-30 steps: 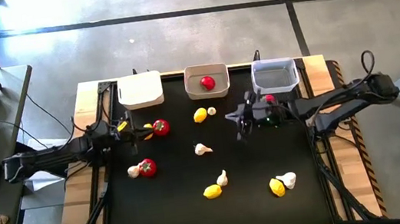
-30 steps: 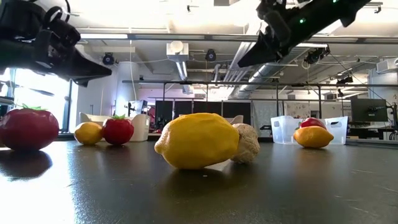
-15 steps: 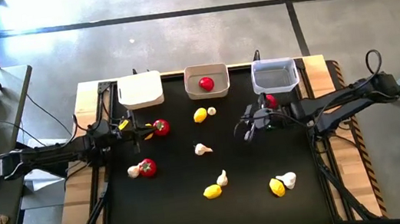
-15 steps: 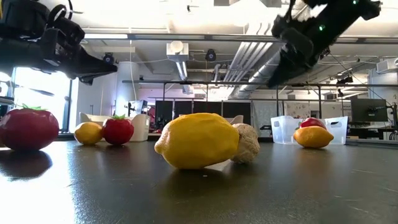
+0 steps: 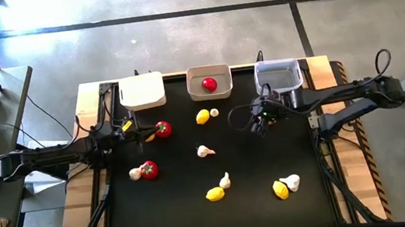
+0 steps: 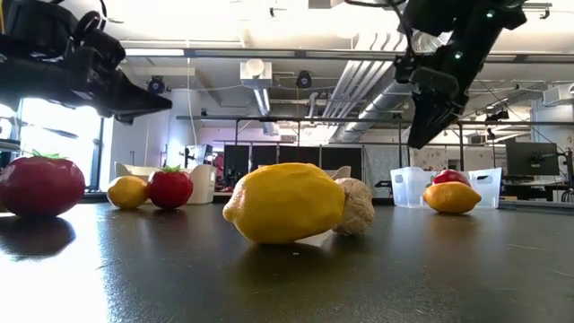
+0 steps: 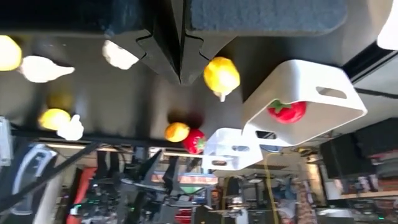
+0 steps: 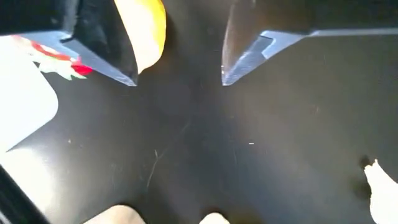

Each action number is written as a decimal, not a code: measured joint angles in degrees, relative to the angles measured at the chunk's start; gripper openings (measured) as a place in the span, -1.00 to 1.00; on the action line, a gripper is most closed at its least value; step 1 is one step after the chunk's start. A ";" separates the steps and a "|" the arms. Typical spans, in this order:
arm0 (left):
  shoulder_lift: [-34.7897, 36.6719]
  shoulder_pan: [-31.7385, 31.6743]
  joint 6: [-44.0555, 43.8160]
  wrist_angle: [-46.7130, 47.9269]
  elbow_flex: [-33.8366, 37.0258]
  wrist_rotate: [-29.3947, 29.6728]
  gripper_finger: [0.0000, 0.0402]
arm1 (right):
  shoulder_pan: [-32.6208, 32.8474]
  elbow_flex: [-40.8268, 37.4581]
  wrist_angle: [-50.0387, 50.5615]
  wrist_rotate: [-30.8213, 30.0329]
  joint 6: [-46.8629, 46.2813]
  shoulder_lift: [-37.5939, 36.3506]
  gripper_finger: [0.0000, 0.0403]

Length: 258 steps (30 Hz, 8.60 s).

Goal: Sort produce into baskets
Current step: Put the top right lemon into the transparent bin, then put the middle garlic into the white bin

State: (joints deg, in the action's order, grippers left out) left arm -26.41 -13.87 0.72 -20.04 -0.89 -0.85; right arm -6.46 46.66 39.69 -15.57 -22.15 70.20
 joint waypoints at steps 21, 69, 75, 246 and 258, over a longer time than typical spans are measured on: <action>-1.36 -0.04 4.42 1.37 0.00 3.26 -1.00 | -4.85 6.99 14.89 -0.26 -1.82 16.38 0.25; -1.34 0.02 0.96 2.29 -0.01 2.61 -1.00 | -29.37 29.90 26.92 -8.64 26.24 24.12 -0.01; -1.34 0.02 0.97 2.29 0.00 2.61 -1.00 | -37.22 25.85 15.87 -8.06 41.75 24.12 -0.01; -1.35 0.04 1.01 1.48 -0.04 2.55 -1.00 | 1.62 -7.64 -59.98 -1.11 14.55 6.31 -1.00; -1.78 0.04 1.92 0.61 -0.07 -4.10 -1.00 | 1.64 -7.62 -63.09 -0.44 19.63 6.35 -1.00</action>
State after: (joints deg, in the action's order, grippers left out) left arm -28.18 -13.82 2.64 -19.43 -0.95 -4.95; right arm -4.82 39.05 -23.40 -16.01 -2.53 76.55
